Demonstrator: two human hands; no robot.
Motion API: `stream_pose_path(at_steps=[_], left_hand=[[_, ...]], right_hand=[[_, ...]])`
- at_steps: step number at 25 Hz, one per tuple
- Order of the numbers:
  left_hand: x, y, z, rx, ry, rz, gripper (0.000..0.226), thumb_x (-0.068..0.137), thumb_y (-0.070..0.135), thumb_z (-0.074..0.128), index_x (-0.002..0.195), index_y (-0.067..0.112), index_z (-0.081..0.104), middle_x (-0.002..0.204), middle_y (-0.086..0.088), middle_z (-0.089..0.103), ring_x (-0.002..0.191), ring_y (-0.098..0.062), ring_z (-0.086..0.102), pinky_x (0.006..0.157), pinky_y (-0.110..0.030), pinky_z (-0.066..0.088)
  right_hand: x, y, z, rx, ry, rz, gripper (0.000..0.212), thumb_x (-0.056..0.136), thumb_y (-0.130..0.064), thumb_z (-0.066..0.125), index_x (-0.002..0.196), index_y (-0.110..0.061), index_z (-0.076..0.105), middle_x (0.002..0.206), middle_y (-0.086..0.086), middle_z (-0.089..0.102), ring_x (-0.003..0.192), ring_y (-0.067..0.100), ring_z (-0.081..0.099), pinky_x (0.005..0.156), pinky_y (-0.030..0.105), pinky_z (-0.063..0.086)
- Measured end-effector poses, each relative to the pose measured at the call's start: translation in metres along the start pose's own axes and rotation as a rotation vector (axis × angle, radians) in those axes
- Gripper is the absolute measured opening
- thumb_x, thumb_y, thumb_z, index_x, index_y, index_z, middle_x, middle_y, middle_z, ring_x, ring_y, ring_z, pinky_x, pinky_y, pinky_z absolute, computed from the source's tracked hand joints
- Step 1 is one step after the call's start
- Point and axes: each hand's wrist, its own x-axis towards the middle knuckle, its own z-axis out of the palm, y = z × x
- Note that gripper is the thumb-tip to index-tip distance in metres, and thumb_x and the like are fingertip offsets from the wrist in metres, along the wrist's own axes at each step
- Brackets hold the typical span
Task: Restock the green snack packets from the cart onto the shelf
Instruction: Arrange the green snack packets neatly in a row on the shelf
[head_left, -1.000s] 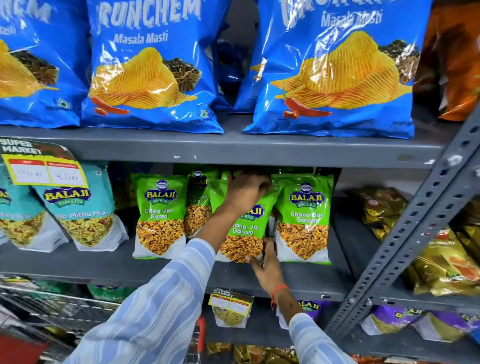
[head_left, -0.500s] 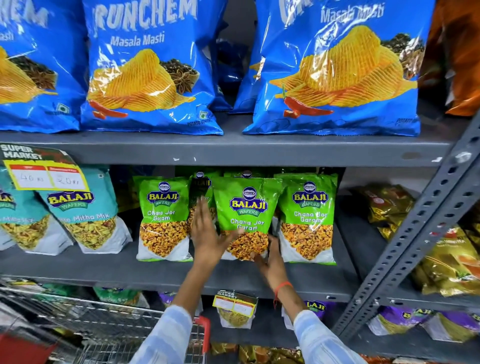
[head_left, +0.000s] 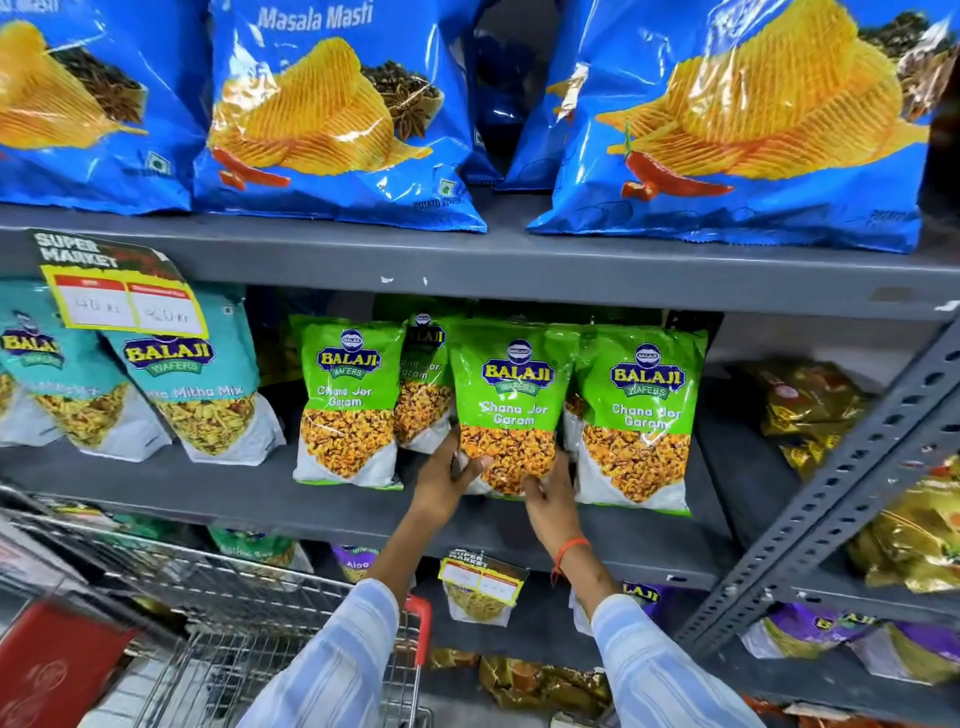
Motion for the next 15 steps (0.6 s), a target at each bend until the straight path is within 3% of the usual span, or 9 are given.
stream_pose_path(at_steps=[1,2,3,4,7,9,11,13,15], left_hand=[[0.001,0.005,-0.001,-0.017,-0.014,-0.022,0.063,0.086,0.026,0.062,0.140,0.017,0.032,0.071,-0.018,0.050,0.070,-0.021,0.051,0.059,-0.017,0.034],[0.000,0.007,-0.002,-0.049,-0.020,-0.047,0.066,0.085,0.026,0.063,0.141,0.015,0.030,0.101,-0.025,0.061,0.095,-0.027,0.058,0.073,-0.024,0.041],[-0.003,0.008,-0.003,-0.069,-0.009,-0.052,0.068,0.083,0.026,0.065,0.141,0.015,0.030,0.128,-0.022,0.055,0.117,-0.028,0.053,0.087,-0.031,0.043],[-0.009,0.007,-0.003,-0.060,0.030,-0.032,0.071,0.081,0.028,0.067,0.140,0.015,0.031,0.139,-0.015,0.049,0.127,-0.026,0.047,0.097,-0.034,0.042],[-0.023,0.003,-0.024,0.133,0.360,0.060,0.069,0.079,0.039,0.066,0.135,0.013,0.036,0.134,-0.014,0.052,0.121,-0.031,0.048,0.099,-0.045,0.045],[-0.015,-0.009,-0.062,0.211,0.617,0.055,0.072,0.079,0.043,0.063,0.136,0.011,0.034,0.134,-0.019,0.049,0.121,-0.036,0.045,0.102,-0.049,0.040],[-0.004,-0.026,-0.107,0.194,0.691,-0.051,0.088,0.075,0.041,0.069,0.142,0.006,0.023,0.147,-0.020,0.035,0.135,-0.034,0.033,0.112,-0.046,0.027],[0.008,-0.049,-0.144,0.081,0.516,-0.169,0.097,0.073,0.026,0.076,0.144,0.002,0.015,0.154,-0.018,0.023,0.141,-0.029,0.024,0.117,-0.042,0.023],[0.012,-0.067,-0.162,0.113,0.263,-0.248,0.081,0.073,0.012,0.076,0.137,-0.005,0.029,0.147,-0.021,0.036,0.136,-0.027,0.035,0.108,-0.024,0.027]], right_hand=[[-0.001,-0.004,-0.001,0.028,0.012,-0.002,0.060,0.090,0.000,0.047,0.142,-0.007,0.019,0.147,0.016,0.034,0.134,0.027,0.035,0.098,0.018,0.027],[-0.003,-0.008,-0.001,0.048,0.035,-0.001,0.061,0.088,0.002,0.048,0.142,-0.006,0.020,0.145,0.016,0.036,0.132,0.028,0.038,0.096,0.016,0.028],[-0.006,-0.014,-0.001,0.052,0.097,0.001,0.062,0.087,0.004,0.050,0.141,-0.004,0.021,0.144,0.018,0.037,0.132,0.030,0.038,0.096,0.015,0.030],[-0.010,-0.020,0.001,0.040,0.202,-0.016,0.062,0.085,0.003,0.052,0.140,-0.001,0.025,0.143,0.020,0.038,0.133,0.031,0.037,0.102,0.018,0.029],[-0.024,-0.045,0.020,-0.024,0.438,-0.255,0.051,0.077,-0.005,0.052,0.128,-0.001,0.043,0.129,0.022,0.046,0.124,0.030,0.043,0.107,0.034,0.032],[-0.023,-0.065,0.046,-0.017,0.320,-0.361,0.041,0.078,-0.005,0.052,0.119,-0.002,0.052,0.119,0.021,0.052,0.113,0.029,0.052,0.102,0.037,0.042],[-0.014,-0.082,0.076,-0.017,0.064,-0.330,0.032,0.082,0.000,0.054,0.114,0.000,0.056,0.114,0.023,0.056,0.105,0.035,0.059,0.096,0.047,0.049],[-0.001,-0.091,0.105,-0.113,-0.233,-0.213,0.039,0.087,-0.004,0.055,0.125,0.002,0.047,0.127,0.024,0.051,0.118,0.036,0.052,0.102,0.045,0.042],[0.010,-0.088,0.126,-0.211,-0.403,-0.096,0.055,0.091,-0.012,0.053,0.138,0.000,0.029,0.145,0.018,0.038,0.132,0.031,0.040,0.108,0.035,0.034]])
